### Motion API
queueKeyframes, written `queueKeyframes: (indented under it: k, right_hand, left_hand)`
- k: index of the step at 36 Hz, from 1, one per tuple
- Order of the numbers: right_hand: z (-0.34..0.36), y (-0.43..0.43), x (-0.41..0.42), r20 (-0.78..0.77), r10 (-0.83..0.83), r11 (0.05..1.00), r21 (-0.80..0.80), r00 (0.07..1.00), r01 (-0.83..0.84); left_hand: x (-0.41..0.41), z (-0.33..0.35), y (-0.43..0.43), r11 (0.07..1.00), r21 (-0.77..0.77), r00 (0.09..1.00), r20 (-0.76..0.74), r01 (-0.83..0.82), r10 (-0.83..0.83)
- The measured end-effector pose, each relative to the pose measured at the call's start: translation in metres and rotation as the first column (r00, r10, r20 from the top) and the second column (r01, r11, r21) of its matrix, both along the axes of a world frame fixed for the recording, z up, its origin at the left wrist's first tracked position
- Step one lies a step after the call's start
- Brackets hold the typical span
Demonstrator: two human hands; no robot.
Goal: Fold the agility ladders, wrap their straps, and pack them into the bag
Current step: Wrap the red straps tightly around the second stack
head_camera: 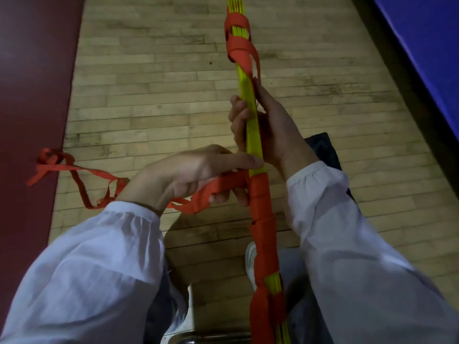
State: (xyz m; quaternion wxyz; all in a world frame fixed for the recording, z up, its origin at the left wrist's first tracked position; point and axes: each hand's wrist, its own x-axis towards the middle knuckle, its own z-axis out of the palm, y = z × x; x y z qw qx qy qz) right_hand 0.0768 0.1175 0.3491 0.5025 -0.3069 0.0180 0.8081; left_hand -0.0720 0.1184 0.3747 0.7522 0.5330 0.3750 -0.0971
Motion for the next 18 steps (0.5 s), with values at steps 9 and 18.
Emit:
queueKeyframes:
  k: [9,18]
  right_hand:
    - [0.006,0.001,-0.007,0.311,0.146,0.988,-0.008,0.939,-0.151]
    - [0.002,0.001,-0.012,0.588,0.141,0.981,0.024,0.797,-0.191]
  left_hand:
    - [-0.001,-0.006,0.002,0.996,0.083,0.984,-0.177,0.045,-0.029]
    - [-0.002,-0.012,0.003,0.997,0.068,0.994,-0.109,0.032,-0.025]
